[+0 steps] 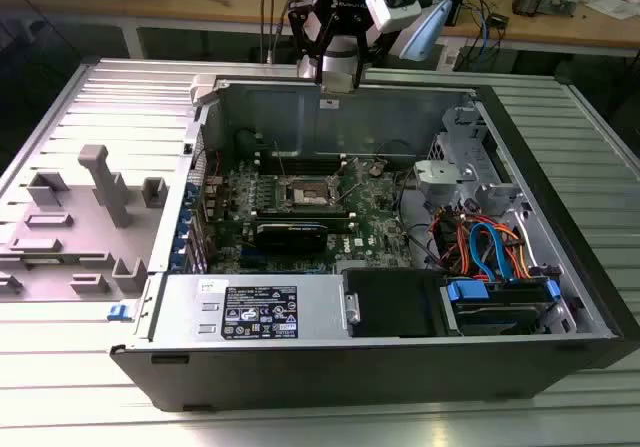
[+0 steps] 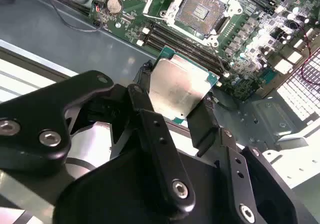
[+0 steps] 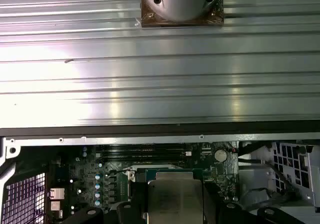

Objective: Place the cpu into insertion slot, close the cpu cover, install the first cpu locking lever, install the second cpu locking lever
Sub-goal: 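Place the cpu into insertion slot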

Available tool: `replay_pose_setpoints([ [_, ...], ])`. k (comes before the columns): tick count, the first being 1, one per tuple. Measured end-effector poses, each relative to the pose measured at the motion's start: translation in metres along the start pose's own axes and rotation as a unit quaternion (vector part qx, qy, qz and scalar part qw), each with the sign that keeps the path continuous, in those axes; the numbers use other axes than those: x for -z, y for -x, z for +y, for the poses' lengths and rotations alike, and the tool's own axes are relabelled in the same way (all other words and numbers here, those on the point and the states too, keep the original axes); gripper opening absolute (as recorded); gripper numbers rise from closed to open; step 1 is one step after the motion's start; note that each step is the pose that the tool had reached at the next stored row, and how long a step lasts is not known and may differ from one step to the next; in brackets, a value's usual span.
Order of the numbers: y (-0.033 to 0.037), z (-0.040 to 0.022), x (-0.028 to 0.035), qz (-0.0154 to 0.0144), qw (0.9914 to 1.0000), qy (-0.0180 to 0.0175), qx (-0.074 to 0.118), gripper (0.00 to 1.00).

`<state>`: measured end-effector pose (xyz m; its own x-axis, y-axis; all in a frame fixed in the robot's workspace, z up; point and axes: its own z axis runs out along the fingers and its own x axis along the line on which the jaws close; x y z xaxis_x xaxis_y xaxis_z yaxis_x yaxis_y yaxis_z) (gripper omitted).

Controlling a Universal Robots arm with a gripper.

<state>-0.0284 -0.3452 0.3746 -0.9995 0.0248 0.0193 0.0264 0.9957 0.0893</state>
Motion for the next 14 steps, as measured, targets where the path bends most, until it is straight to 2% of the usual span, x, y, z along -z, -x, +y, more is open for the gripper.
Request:
replay_pose_setpoints([
  [3,0.0,-0.0002,0.0,0.0,1.0,0.0,0.0,0.54],
  [9,0.0002,-0.009,0.0007,0.0,1.0,0.0001,0.0,0.54],
  [14,0.0002,-0.0096,0.0008,0.0,1.0,0.0,0.0,0.54],
])
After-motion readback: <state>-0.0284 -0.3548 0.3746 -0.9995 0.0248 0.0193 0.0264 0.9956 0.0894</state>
